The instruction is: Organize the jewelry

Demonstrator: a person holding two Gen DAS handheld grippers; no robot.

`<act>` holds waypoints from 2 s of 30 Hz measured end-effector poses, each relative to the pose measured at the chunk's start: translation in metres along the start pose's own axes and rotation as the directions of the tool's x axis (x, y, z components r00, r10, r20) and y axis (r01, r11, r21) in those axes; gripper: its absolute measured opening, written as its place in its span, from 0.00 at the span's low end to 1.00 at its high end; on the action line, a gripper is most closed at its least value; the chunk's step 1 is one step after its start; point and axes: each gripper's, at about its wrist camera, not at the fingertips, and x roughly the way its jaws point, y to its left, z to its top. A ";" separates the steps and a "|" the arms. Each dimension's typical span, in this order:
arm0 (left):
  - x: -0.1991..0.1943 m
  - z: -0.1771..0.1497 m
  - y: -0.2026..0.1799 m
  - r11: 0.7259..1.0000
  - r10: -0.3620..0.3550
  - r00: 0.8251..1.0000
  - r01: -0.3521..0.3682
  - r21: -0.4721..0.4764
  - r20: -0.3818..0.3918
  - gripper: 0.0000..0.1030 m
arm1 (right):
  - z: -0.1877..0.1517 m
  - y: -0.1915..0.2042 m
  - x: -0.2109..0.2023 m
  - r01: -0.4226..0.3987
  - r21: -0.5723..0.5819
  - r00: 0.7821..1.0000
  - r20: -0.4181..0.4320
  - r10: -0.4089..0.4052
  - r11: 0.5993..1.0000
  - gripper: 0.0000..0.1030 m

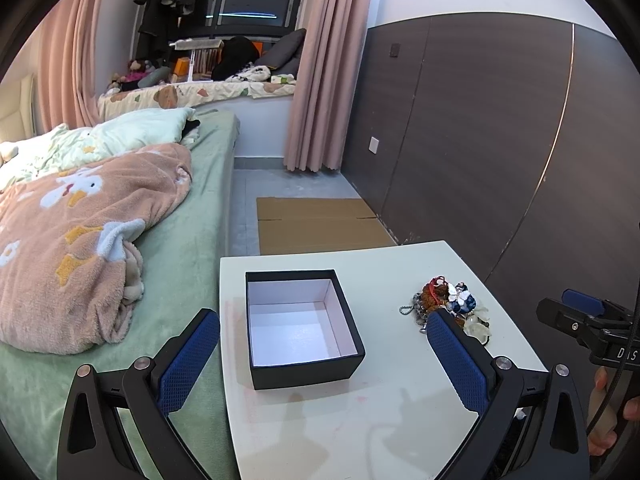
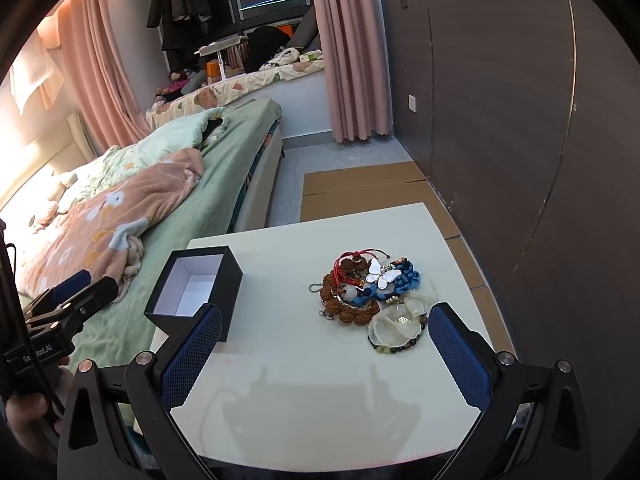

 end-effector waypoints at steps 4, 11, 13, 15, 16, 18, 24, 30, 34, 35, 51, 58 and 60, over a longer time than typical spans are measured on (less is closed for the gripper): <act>0.000 0.001 0.000 1.000 -0.002 1.000 0.002 -0.004 0.000 1.00 | 0.000 -0.001 0.000 0.003 0.002 1.000 -0.001 -0.003 1.000 1.00; 0.007 0.006 -0.006 1.000 -0.019 1.000 0.019 -0.012 0.001 1.00 | 0.005 -0.017 0.007 0.007 0.054 1.000 -0.026 -0.005 0.999 1.00; 0.011 0.008 -0.009 0.999 -0.029 1.000 0.029 -0.014 -0.001 1.00 | 0.007 -0.023 0.010 0.008 0.086 0.999 -0.034 -0.005 0.996 1.00; 0.015 0.011 -0.012 0.999 -0.046 0.999 0.046 -0.016 -0.003 1.00 | 0.009 -0.030 0.012 0.012 0.118 0.999 -0.037 -0.008 0.993 1.00; 0.018 0.012 -0.014 0.998 -0.054 0.999 0.054 -0.017 -0.004 1.00 | 0.010 -0.037 0.014 0.014 0.140 0.999 -0.037 -0.008 0.990 1.00; 0.023 0.015 -0.019 0.998 -0.068 0.998 0.068 -0.018 -0.007 0.99 | 0.010 -0.048 0.019 0.019 0.186 0.999 -0.047 -0.011 0.982 1.00; 0.047 0.016 -0.036 0.996 -0.086 0.996 0.086 -0.004 -0.034 0.91 | 0.013 -0.071 0.039 0.044 0.293 0.995 -0.104 -0.014 0.955 0.95; 0.073 0.019 -0.057 0.989 -0.148 0.985 0.149 0.012 -0.086 0.74 | 0.016 -0.079 0.052 0.017 0.336 0.992 -0.120 0.025 0.942 0.93; 0.087 0.017 -0.076 0.982 -0.183 0.976 0.188 0.033 -0.114 0.71 | 0.015 -0.089 0.062 0.042 0.365 0.989 -0.149 0.014 0.930 0.86; 0.090 0.016 -0.079 0.980 -0.192 0.974 0.198 0.033 -0.121 0.69 | 0.016 -0.094 0.064 0.047 0.377 0.988 -0.154 0.013 0.925 0.85; 0.148 -0.003 -0.119 0.941 -0.336 0.901 0.336 -0.046 -0.276 0.48 | 0.021 -0.127 0.075 0.059 0.485 0.984 -0.174 0.031 0.873 0.81; 0.165 -0.013 -0.129 0.924 -0.381 0.862 0.370 -0.098 -0.334 0.47 | 0.021 -0.134 0.075 0.047 0.502 0.984 -0.170 0.045 0.864 0.81; 0.169 -0.017 -0.131 0.919 -0.392 0.852 0.376 -0.116 -0.347 0.44 | 0.021 -0.137 0.073 0.043 0.507 0.985 -0.167 0.049 0.861 0.81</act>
